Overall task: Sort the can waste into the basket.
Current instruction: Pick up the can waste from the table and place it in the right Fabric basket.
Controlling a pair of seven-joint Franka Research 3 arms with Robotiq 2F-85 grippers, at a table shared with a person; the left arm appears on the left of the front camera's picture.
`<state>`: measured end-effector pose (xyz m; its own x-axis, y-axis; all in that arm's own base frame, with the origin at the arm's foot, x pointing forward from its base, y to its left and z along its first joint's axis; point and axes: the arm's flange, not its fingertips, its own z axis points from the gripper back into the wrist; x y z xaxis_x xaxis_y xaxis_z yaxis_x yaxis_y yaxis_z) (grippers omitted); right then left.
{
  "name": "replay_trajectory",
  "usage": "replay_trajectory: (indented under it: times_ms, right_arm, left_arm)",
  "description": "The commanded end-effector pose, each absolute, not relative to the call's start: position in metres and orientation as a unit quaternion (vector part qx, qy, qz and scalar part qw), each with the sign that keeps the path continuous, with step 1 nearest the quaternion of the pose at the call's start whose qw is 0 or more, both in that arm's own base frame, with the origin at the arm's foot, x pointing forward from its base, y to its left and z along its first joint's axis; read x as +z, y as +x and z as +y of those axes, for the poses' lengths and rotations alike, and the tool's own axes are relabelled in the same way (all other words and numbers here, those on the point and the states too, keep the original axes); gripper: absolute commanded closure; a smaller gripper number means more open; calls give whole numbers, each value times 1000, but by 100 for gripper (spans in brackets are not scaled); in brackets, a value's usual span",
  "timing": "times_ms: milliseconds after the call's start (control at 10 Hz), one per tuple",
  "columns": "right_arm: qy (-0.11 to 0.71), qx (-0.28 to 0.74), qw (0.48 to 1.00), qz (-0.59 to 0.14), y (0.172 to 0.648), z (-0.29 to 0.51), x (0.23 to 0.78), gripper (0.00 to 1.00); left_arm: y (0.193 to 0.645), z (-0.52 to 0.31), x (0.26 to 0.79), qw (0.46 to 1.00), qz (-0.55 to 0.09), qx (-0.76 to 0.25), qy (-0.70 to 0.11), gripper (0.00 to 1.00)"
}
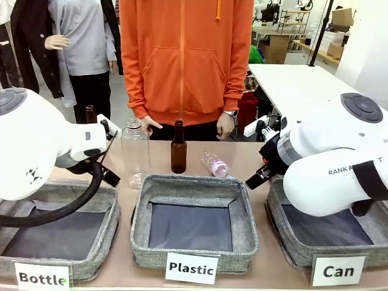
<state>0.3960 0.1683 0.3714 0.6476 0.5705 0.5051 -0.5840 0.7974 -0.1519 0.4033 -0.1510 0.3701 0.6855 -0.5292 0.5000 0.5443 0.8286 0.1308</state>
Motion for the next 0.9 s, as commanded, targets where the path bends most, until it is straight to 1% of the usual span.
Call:
replay_trajectory:
  times_ms: [0, 800]
  right_arm:
    - [12, 318, 908, -274, 396, 168, 371, 0]
    - [12, 318, 908, -274, 396, 168, 371, 0]
  left_arm:
    - [403, -151, 370, 918, -268, -292, -14, 0]
    - [403, -151, 370, 918, -268, -292, -14, 0]
